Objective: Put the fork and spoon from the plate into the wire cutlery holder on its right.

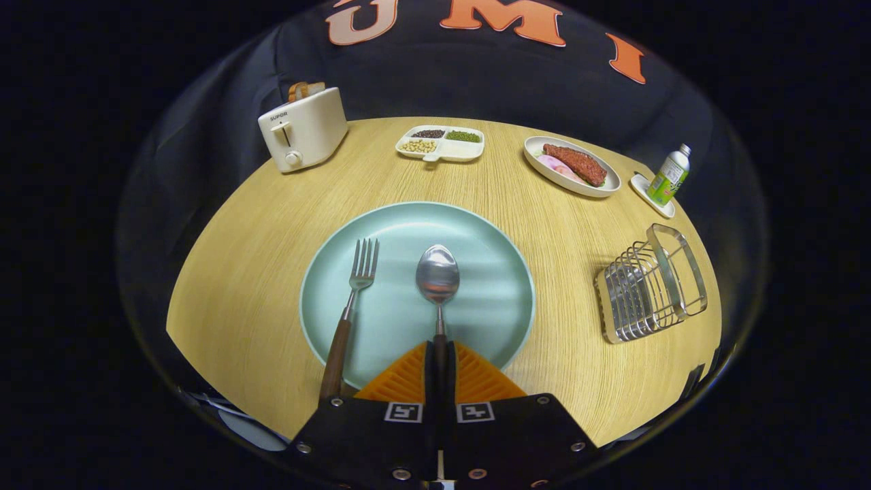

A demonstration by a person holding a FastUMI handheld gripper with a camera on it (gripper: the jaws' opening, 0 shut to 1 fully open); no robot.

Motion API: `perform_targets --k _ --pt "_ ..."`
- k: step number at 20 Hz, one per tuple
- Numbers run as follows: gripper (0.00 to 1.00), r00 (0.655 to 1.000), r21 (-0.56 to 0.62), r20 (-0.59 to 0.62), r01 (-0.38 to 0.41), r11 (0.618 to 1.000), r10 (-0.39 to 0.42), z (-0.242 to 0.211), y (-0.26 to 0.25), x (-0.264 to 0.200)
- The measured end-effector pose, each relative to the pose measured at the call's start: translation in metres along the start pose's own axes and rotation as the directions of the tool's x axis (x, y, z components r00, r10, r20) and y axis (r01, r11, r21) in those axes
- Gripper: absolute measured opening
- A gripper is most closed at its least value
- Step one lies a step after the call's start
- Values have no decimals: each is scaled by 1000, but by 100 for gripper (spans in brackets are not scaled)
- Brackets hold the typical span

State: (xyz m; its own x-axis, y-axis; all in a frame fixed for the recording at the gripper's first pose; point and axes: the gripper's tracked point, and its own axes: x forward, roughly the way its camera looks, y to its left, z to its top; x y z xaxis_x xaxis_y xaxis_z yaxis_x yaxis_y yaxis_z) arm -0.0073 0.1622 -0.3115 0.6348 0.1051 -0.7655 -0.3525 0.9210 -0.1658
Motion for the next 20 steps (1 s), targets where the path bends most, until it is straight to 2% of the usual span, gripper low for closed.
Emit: perform_targets --k 4,6,12,20 --pt "4 998 -40 -3 -58 998 58 26 -17 -38" --pt "4 998 -69 -16 -62 996 61 40 -37 -58" --pt "4 998 -122 -55 -11 993 4 66 -106 -110" --pt "4 979 -154 -192 34 987 -64 51 -170 -139"
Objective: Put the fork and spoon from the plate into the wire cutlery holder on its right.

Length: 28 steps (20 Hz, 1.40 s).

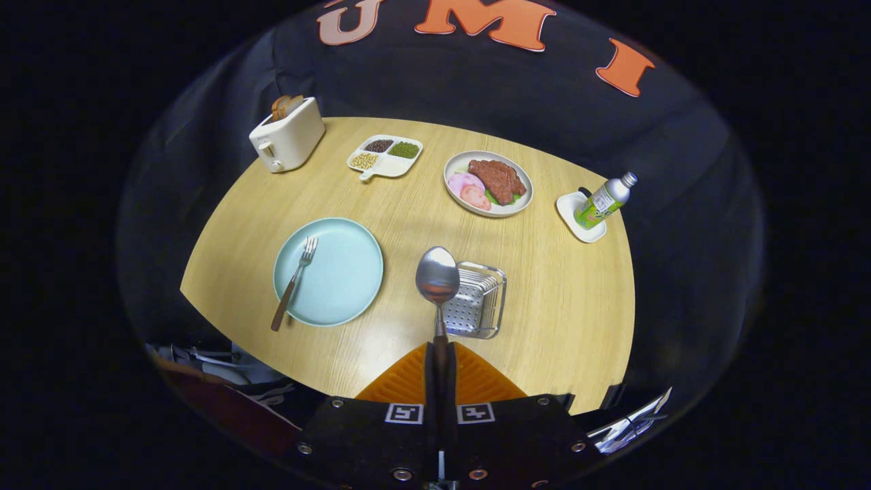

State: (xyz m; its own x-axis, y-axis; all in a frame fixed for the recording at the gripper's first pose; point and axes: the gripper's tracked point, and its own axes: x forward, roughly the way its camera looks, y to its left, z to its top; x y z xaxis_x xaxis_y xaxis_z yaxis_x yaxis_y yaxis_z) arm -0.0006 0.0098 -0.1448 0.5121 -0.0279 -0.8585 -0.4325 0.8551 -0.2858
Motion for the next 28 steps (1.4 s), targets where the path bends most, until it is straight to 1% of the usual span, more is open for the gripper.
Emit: perform_targets --k 3,7,12,16,18,23,28 --pt "4 998 -14 -66 1 1000 -2 -5 -10 3" --pt "4 985 -43 -175 -2 999 -6 -12 -25 15" --pt "4 958 -97 -284 4 995 -32 -10 -31 37" --pt "4 925 -130 -377 -3 992 -46 -10 -33 52" --pt "4 916 -150 -398 -3 989 -57 -6 -35 60" --pt "4 897 -192 -438 -31 981 -57 -3 -27 80" --pt "4 880 -180 -474 -57 982 -36 -12 -19 95"
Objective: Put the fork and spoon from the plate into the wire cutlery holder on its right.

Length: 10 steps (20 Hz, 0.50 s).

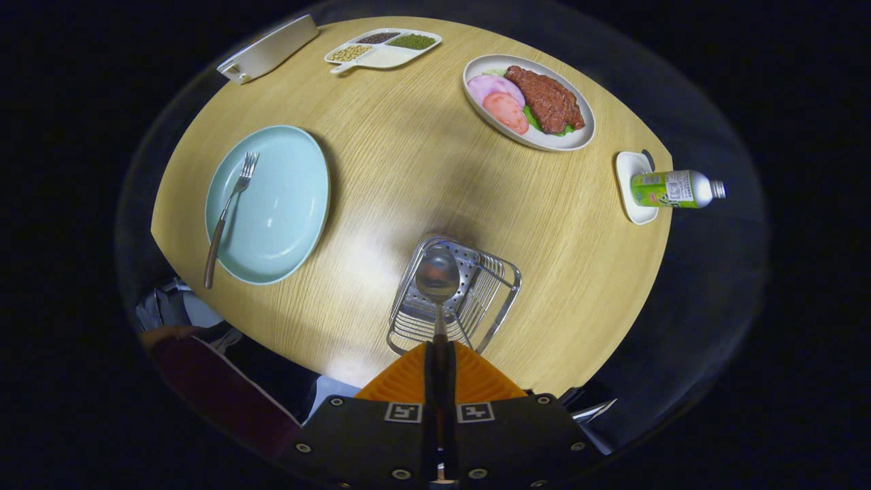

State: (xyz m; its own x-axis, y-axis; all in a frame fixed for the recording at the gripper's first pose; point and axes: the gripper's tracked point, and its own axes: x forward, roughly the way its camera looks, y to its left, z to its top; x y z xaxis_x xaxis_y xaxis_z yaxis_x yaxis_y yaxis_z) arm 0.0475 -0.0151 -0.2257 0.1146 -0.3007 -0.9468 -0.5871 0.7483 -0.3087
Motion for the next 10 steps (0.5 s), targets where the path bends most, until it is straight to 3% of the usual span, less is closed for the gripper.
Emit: perform_targets --k 7,9,10 --pt "13 996 83 84 11 996 -18 4 -14 -15" --pt "36 988 127 152 16 992 -35 9 -15 -32" --pt "52 979 151 200 2 988 -33 15 -11 -42"
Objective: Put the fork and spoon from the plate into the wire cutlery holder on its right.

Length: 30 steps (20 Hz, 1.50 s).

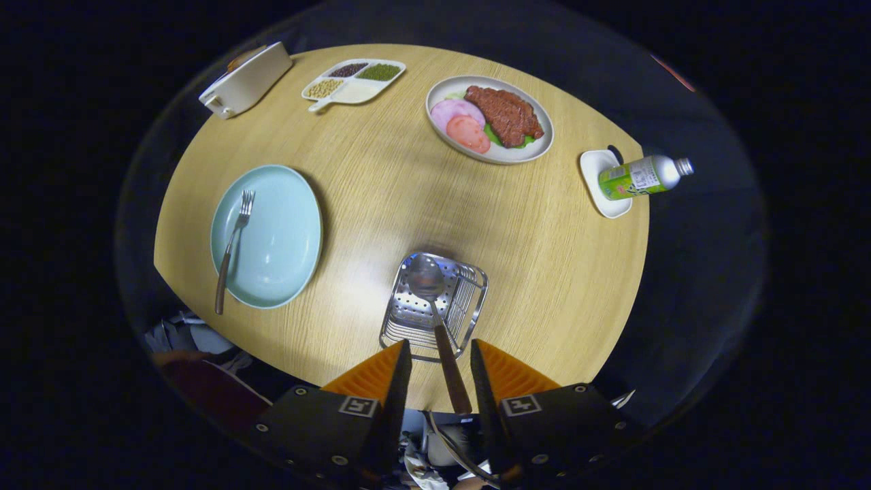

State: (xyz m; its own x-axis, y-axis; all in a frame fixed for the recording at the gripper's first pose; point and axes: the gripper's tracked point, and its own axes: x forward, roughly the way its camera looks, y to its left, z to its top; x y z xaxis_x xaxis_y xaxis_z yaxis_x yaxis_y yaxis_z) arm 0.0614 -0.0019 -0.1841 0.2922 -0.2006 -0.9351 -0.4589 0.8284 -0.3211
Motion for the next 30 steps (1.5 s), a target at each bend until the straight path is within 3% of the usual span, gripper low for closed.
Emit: perform_targets --k 3,4,5,10,17,22,27,30 --pt "80 986 47 166 -9 999 1 25 16 -30" --pt "95 975 63 220 7 998 -21 35 20 -38" --pt "100 962 77 272 11 997 -32 42 28 -44" --pt "100 908 116 419 -77 990 21 62 105 -55" --pt "100 885 105 456 -160 981 95 67 204 -26" --pt "100 896 111 432 -165 980 102 58 247 6" --pt "100 916 107 397 -111 988 60 47 260 36" --pt "92 925 108 378 -91 990 44 43 266 49"
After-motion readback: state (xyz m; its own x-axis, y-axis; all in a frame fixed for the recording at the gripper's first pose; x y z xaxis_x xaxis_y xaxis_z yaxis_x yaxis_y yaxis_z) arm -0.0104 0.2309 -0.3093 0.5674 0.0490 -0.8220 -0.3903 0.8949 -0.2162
